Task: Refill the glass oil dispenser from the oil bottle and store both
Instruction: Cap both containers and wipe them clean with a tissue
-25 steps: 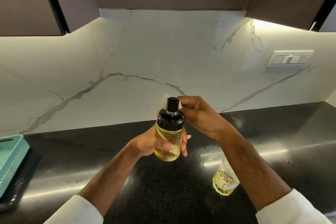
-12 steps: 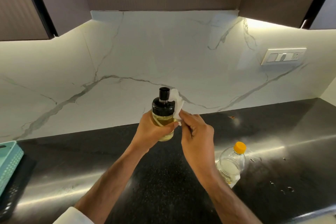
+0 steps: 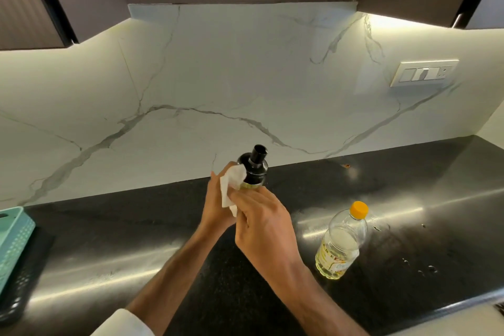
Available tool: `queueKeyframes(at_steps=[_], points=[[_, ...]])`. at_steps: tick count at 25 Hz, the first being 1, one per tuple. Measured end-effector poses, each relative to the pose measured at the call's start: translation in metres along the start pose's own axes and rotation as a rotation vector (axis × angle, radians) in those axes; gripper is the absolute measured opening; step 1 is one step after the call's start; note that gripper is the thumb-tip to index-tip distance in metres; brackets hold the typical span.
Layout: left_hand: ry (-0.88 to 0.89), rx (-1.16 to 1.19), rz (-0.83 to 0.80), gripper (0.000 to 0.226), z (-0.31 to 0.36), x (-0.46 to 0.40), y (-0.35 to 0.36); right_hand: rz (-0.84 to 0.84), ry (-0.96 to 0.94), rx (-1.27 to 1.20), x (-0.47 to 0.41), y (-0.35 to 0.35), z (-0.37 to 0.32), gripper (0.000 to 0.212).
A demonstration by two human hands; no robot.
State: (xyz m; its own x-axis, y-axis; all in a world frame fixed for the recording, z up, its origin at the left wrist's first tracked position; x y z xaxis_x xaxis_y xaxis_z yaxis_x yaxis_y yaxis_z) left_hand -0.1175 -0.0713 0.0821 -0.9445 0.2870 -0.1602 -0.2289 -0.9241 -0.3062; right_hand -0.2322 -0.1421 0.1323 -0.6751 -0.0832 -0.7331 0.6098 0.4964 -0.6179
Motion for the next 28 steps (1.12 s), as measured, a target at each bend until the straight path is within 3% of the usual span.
queueKeyframes(at_steps=[3, 5, 7, 10, 14, 18, 21, 28], points=[[-0.209, -0.07, -0.073, 0.043, -0.038, 0.013, 0.019, -0.044, 0.205, -0.421, -0.004, 0.0, 0.013, 0.036], [-0.206, -0.029, -0.108, 0.035, -0.046, 0.008, 0.025, -0.018, 0.34, -0.718, 0.004, -0.01, 0.027, 0.037], [-0.189, 0.106, -0.088, 0.02, -0.05, 0.006, 0.025, 0.054, 0.465, -0.839, 0.022, -0.018, 0.052, 0.034], [-0.246, 0.175, -0.023, 0.054, -0.079, 0.009, 0.024, 0.058, 0.774, -0.83, 0.073, -0.002, 0.095, 0.026], [-0.354, -0.064, -0.039, 0.063, -0.132, 0.008, 0.03, -0.003, 1.106, -0.78, 0.147, 0.041, 0.13, 0.02], [-0.403, -0.274, -0.065, 0.061, -0.164, 0.004, 0.03, -0.101, 1.21, -0.737, 0.177, 0.077, 0.14, 0.021], [-0.41, -0.255, -0.055, 0.052, -0.175, -0.007, 0.03, -0.144, 1.246, -0.713, 0.174, 0.1, 0.15, 0.021], [-0.42, -0.198, -0.049, 0.061, -0.219, -0.051, 0.033, -0.102, 1.199, -0.59, 0.122, 0.165, 0.193, 0.013]])
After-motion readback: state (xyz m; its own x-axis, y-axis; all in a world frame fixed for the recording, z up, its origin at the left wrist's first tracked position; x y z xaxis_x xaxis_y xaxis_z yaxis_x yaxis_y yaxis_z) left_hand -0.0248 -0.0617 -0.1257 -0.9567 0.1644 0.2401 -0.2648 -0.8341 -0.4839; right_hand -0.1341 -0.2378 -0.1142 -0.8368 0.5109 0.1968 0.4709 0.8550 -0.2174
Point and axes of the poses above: each hand's wrist, its own x-axis away from the middle knuckle, its own y-axis out of the palm, z = x × y, the point moved 5 cm from there along -x, towards the middle knuckle, and after that the axes turned 10 degrees about -y, right-handed, at the moved point
